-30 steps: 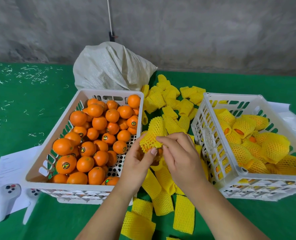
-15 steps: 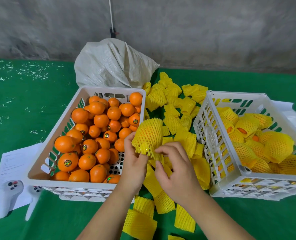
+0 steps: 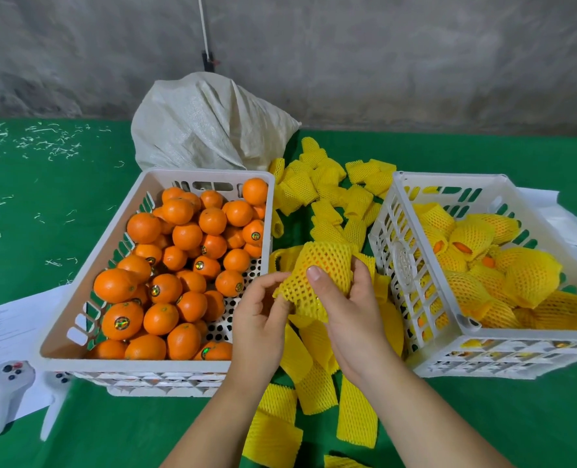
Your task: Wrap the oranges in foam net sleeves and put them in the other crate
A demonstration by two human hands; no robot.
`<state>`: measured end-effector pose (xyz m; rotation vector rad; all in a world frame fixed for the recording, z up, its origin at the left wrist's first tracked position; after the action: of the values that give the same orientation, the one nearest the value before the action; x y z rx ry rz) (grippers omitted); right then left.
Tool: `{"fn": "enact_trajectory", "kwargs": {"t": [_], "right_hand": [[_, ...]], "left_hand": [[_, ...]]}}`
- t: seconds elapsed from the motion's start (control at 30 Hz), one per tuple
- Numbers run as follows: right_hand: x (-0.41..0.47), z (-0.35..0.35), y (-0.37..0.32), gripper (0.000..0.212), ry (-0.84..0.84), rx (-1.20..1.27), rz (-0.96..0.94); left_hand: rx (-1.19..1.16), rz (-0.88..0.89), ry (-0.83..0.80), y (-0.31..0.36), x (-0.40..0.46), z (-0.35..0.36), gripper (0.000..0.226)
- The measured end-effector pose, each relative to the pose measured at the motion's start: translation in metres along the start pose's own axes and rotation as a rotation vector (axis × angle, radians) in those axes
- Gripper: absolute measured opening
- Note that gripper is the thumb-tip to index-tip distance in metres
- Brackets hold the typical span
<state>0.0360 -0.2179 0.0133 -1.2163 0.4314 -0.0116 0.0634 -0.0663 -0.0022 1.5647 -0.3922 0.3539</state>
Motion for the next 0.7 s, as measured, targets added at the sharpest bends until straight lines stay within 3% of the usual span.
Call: {"fn": "enact_trajectory", "kwargs": {"t": [0.07,0.17,0.23,0.3,0.37,0.47,0.53,0.6,0.63,0.7], "right_hand": [[0.005,-0.011,0.002,0.107,0.075,0.003,0.002],[0.011,-0.026,-0.002,0.091,0.105,-0.067,-0.041],[0.018,-0.043,-0.013,0.083,0.12,-0.13,-0.074],[0.027,-0.074,-0.038,0.079,0.187,-0.249,-0.146],[0.037,-0.113,-0.074,0.075,0.329,-0.407,-0.237],[0.048,-0.185,-0.109,0.075,0.703,-0.711,-0.305],[0.064,-0.221,-0.093,0.078,0.817,-1.004,-0.104],[0.076,-0.242,-0.057,0.09,0.754,-1.173,0.222],[0.08,-0.246,-0.047,0.095,0.725,-1.196,0.292],[0.085,-0.238,-0.049,0.098,0.722,-1.348,0.234]], "left_hand": [[0.049,0.043,-0.141,0.005,-0.005,0.014,0.033],[0.029,0.049,-0.373,0.008,-0.011,0.034,0.043],[-0.024,-0.006,-0.397,0.004,-0.005,0.032,0.042],[-0.073,-0.112,-0.296,-0.006,0.007,0.022,0.031],[-0.139,-0.254,-0.249,-0.021,0.017,0.016,0.024],[-0.047,-0.261,-0.375,-0.03,0.027,0.02,0.023],[-0.001,-0.225,-0.372,-0.033,0.029,0.02,0.021],[-0.046,-0.238,-0.279,-0.036,0.025,0.016,0.022],[-0.076,-0.256,-0.242,-0.038,0.023,0.015,0.022],[-0.089,-0.261,-0.219,-0.039,0.021,0.015,0.02]]}}
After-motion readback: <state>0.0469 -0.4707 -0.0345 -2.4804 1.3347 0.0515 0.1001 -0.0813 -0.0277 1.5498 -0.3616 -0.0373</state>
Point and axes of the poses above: each hand's wrist, its own x-axis towards the middle knuckle, its own z-axis out of the palm, y = z × x, the point moved 9 cm from there along x, towards the middle knuckle, and after that the axes turned 10 degrees about z, right-handed, at the moved point
